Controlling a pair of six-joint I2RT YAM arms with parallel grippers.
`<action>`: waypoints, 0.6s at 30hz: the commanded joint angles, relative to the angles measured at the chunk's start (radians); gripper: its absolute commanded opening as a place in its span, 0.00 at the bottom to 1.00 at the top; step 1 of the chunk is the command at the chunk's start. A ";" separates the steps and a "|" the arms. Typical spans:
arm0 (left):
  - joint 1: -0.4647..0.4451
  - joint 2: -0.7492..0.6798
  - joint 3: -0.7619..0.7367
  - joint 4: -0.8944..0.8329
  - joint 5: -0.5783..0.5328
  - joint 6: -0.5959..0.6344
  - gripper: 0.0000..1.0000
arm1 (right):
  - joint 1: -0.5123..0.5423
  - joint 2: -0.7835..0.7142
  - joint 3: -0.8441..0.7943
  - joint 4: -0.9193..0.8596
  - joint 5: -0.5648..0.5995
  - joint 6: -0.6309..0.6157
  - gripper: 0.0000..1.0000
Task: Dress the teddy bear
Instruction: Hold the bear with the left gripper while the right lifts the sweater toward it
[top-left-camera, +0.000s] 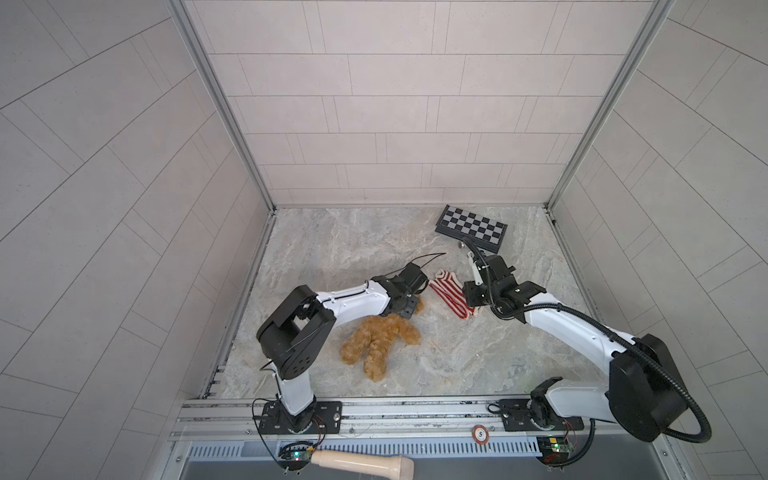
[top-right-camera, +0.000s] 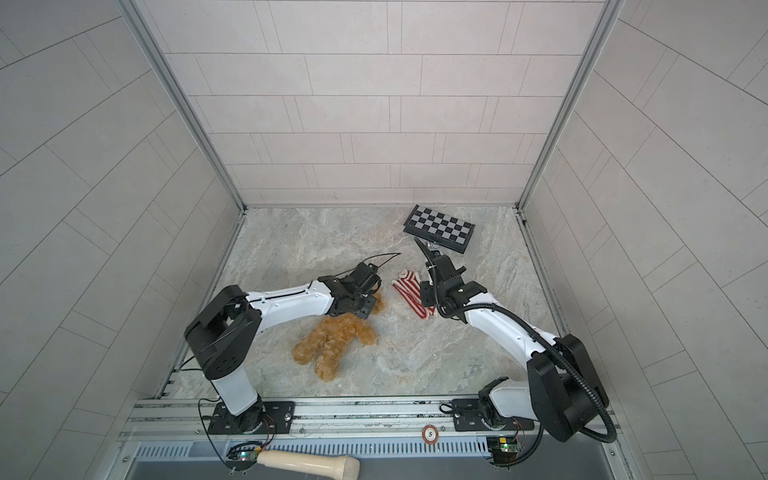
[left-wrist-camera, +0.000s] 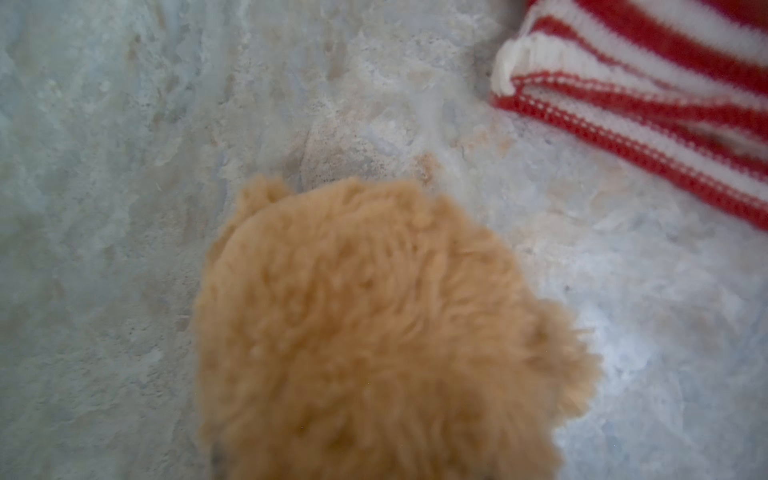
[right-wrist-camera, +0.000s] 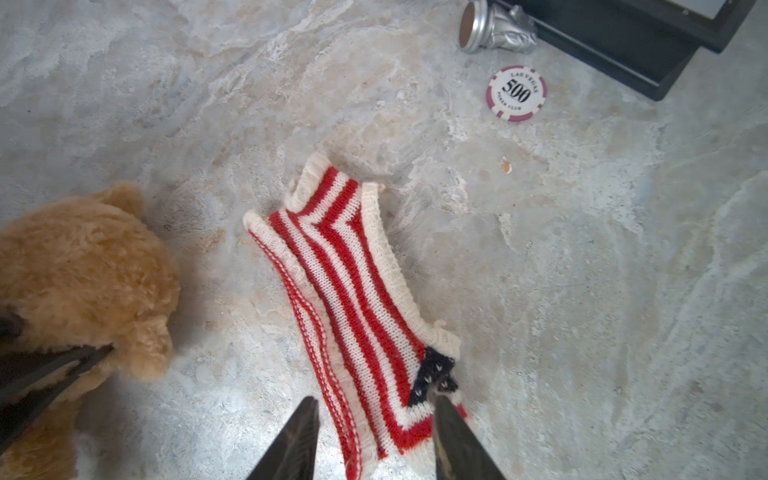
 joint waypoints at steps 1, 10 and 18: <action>0.006 -0.113 -0.080 0.083 0.043 0.009 0.37 | 0.033 0.046 0.027 -0.002 -0.045 -0.029 0.46; 0.003 -0.321 -0.246 0.210 0.120 0.047 0.10 | 0.055 0.251 0.170 -0.077 -0.063 -0.058 0.38; -0.002 -0.430 -0.363 0.315 0.155 0.018 0.03 | 0.060 0.327 0.193 -0.081 -0.063 -0.079 0.36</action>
